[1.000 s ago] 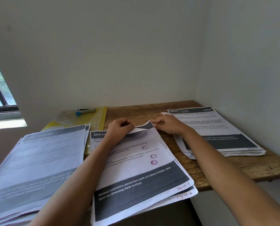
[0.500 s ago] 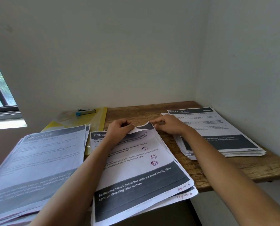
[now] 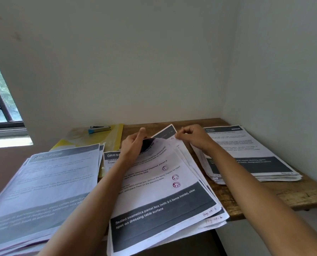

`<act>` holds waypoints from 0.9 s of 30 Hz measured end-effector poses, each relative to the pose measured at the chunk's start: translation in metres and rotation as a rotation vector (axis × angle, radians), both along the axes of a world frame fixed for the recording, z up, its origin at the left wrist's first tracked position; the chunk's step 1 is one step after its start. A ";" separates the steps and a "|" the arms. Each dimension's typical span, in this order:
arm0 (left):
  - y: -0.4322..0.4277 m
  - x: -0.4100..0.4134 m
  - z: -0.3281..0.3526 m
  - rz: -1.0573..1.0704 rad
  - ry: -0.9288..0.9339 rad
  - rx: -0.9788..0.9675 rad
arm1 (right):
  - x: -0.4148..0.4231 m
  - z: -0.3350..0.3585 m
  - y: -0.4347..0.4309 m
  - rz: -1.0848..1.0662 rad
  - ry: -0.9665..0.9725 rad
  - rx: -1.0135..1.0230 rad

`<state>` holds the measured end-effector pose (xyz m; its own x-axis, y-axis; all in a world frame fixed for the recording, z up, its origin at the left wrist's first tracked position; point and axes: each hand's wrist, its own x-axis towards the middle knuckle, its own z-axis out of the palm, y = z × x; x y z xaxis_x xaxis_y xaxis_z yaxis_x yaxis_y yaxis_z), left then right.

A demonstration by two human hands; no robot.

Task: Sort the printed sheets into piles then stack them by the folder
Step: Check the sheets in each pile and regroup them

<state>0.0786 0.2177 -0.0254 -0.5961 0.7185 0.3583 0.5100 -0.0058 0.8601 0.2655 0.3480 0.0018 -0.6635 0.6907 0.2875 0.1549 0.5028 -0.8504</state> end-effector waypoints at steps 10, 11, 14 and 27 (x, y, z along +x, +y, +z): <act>0.001 -0.003 0.004 -0.042 -0.025 -0.033 | 0.014 0.018 0.000 -0.090 -0.068 -0.220; 0.001 -0.004 0.003 -0.044 -0.015 -0.045 | 0.017 0.022 -0.002 -0.057 -0.179 -0.216; 0.000 -0.002 0.003 -0.034 -0.006 -0.060 | 0.020 0.031 -0.001 -0.055 -0.278 -0.138; -0.010 0.004 0.009 -0.074 -0.082 -0.085 | 0.059 0.102 0.006 -0.505 0.214 0.467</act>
<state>0.0825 0.2081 -0.0165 -0.5654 0.7871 0.2467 0.4388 0.0338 0.8980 0.3248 0.3542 0.1041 -0.1916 0.6712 0.7161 0.3183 0.7326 -0.6016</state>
